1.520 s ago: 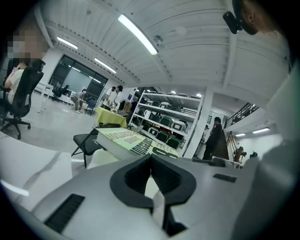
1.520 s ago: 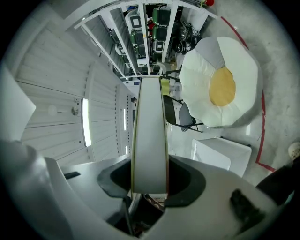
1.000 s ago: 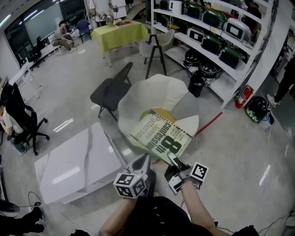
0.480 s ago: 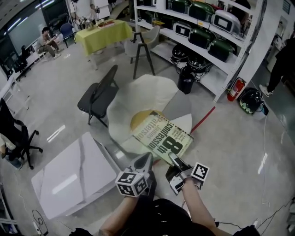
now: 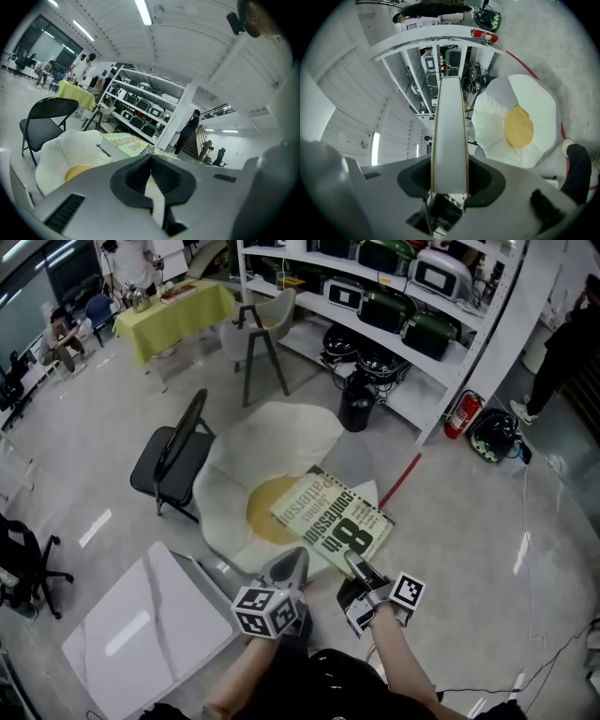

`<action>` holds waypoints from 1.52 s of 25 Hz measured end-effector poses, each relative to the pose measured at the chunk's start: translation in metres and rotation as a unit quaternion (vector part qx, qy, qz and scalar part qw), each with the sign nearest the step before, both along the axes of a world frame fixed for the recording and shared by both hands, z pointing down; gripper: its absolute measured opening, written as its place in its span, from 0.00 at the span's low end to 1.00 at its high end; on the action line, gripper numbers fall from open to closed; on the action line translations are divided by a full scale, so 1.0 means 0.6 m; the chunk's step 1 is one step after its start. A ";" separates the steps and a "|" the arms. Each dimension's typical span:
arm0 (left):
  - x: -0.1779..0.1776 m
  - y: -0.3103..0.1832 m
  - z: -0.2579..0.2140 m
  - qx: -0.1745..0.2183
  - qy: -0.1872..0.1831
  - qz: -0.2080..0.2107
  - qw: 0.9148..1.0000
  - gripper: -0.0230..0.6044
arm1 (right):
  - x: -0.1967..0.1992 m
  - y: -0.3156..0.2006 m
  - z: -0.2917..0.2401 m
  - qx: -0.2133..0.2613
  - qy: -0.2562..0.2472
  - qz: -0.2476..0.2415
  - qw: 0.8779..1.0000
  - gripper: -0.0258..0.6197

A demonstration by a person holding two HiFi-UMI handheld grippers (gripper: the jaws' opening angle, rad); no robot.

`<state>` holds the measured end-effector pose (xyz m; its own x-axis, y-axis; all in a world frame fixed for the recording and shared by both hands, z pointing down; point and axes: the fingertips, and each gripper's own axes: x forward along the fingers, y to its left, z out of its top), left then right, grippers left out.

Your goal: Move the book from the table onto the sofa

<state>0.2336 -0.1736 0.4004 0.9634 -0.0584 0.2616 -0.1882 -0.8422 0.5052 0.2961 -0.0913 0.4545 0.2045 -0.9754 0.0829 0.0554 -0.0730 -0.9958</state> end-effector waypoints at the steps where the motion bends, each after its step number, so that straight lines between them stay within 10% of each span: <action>1: 0.013 -0.010 0.004 -0.003 -0.001 0.006 1.000 0.05 | 0.011 -0.008 0.003 0.001 -0.001 0.005 1.000 0.30; 19: 0.181 -0.137 0.077 -0.016 -0.027 0.080 0.996 0.05 | 0.146 -0.107 0.083 -0.045 -0.014 0.050 0.998 0.30; 38: 0.368 -0.141 0.261 -0.003 -0.066 0.073 0.995 0.05 | 0.334 -0.086 0.299 -0.113 -0.022 -0.021 0.993 0.30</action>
